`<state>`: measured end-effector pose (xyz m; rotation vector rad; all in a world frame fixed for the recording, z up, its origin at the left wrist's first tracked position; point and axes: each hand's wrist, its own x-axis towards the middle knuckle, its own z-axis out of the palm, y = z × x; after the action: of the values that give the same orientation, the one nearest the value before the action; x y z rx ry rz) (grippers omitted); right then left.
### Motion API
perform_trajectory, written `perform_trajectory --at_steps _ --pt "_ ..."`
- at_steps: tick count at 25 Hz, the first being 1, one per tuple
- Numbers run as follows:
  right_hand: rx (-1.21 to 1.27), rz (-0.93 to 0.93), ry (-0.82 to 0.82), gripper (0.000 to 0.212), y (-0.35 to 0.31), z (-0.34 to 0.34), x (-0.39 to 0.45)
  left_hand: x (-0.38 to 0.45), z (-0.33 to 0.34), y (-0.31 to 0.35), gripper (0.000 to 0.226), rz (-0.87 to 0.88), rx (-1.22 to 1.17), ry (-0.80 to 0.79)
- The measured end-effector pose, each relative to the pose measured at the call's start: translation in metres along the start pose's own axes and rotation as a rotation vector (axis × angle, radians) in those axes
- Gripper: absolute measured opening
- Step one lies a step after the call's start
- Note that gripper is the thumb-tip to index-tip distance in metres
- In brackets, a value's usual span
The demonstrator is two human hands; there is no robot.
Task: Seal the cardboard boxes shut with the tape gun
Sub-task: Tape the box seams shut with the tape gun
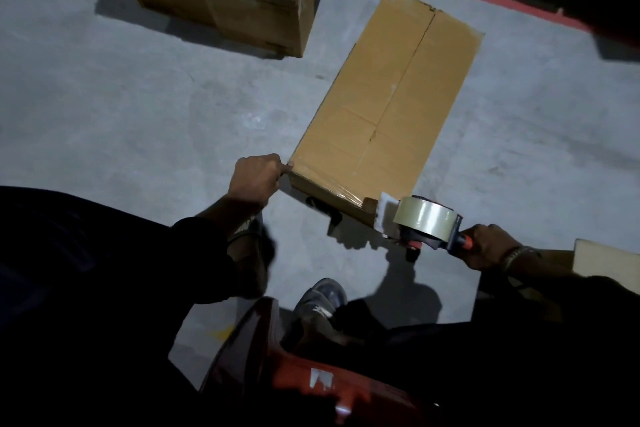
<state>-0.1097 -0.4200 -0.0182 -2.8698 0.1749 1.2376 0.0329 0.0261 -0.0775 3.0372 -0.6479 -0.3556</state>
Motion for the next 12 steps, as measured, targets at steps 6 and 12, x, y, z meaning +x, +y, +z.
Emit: perform_trajectory --at_steps 6,12 --pt "0.009 0.021 -0.13 0.043 -0.017 0.01 -0.006 -0.017 -0.004 0.036 0.04 0.199 0.124 0.127" --pt "0.211 0.002 -0.228 0.036 -0.024 -0.003 -0.006 -0.002 0.015 0.109 0.055 0.483 -0.023 -0.016"
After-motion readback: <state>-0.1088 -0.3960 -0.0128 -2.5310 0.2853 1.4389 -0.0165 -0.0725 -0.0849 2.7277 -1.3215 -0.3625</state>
